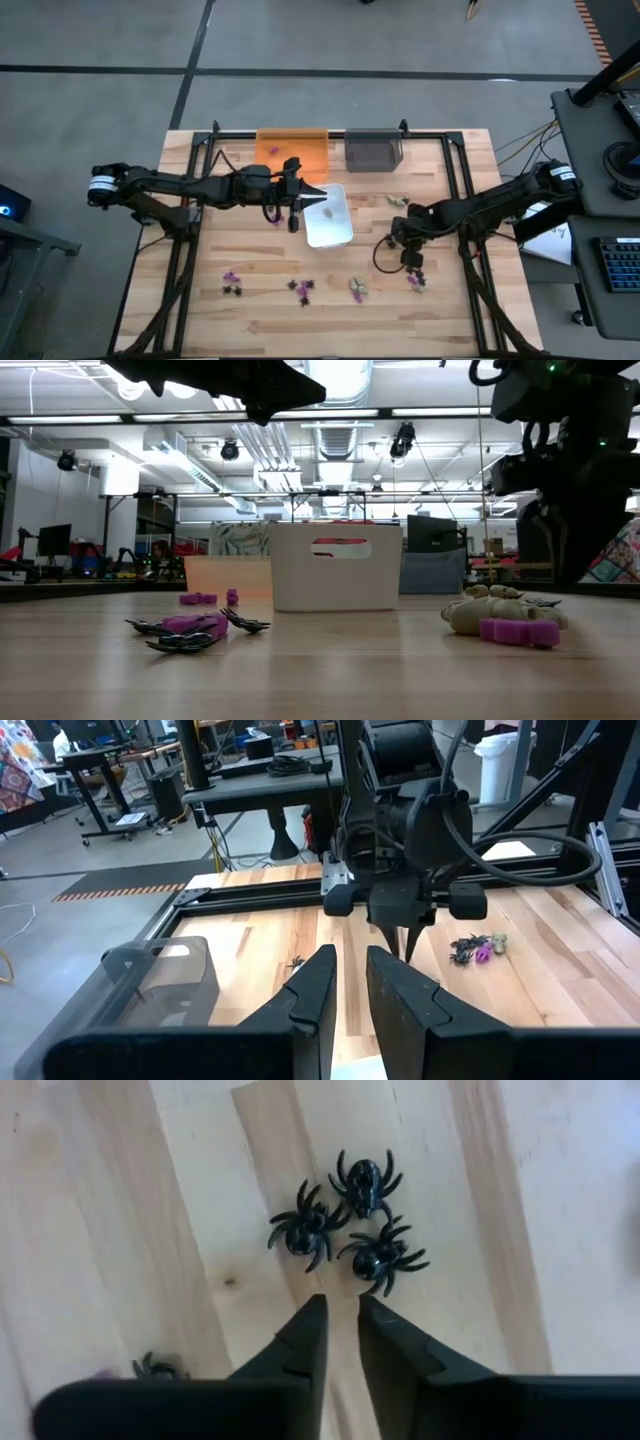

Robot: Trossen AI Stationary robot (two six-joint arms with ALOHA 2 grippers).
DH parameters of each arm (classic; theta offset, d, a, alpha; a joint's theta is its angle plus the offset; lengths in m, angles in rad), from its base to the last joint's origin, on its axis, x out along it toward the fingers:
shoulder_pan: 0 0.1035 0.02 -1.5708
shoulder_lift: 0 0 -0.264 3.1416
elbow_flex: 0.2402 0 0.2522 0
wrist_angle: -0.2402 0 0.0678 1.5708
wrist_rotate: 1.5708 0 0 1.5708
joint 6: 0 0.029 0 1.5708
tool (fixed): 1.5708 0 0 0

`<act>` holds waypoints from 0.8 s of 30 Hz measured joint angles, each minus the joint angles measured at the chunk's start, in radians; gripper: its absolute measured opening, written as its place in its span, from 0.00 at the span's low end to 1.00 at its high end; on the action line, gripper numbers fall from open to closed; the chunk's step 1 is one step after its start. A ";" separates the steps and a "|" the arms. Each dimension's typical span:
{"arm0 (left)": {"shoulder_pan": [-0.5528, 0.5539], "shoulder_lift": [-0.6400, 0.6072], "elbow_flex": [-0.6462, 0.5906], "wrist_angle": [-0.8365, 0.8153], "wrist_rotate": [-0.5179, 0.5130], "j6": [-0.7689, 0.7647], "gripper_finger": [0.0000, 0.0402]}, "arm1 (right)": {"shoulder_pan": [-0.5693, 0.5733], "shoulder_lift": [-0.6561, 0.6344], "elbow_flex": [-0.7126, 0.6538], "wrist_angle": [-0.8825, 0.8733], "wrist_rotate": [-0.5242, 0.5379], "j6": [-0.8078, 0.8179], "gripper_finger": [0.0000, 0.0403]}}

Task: Sort Halloween decoration
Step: Put the black spider toy into the black bin

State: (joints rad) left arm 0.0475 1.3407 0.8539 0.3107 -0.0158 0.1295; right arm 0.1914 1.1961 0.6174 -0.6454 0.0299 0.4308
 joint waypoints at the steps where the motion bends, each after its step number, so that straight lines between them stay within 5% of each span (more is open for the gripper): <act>1: 0.000 0.000 0.000 0.000 0.000 0.000 0.10 | 0.000 0.000 0.000 0.000 0.008 -0.010 0.17; 13: 0.000 0.000 0.000 0.000 0.000 0.000 0.10 | 0.000 0.000 0.000 0.000 0.108 -0.159 0.51; 24: 0.000 0.000 0.000 0.002 0.000 0.000 0.10 | 0.000 0.112 -0.001 0.015 0.112 -0.195 0.56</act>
State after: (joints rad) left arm 0.0475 1.3407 0.8539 0.3130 -0.0162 0.1295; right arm 0.1913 1.3081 0.6167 -0.6307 0.1419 0.2353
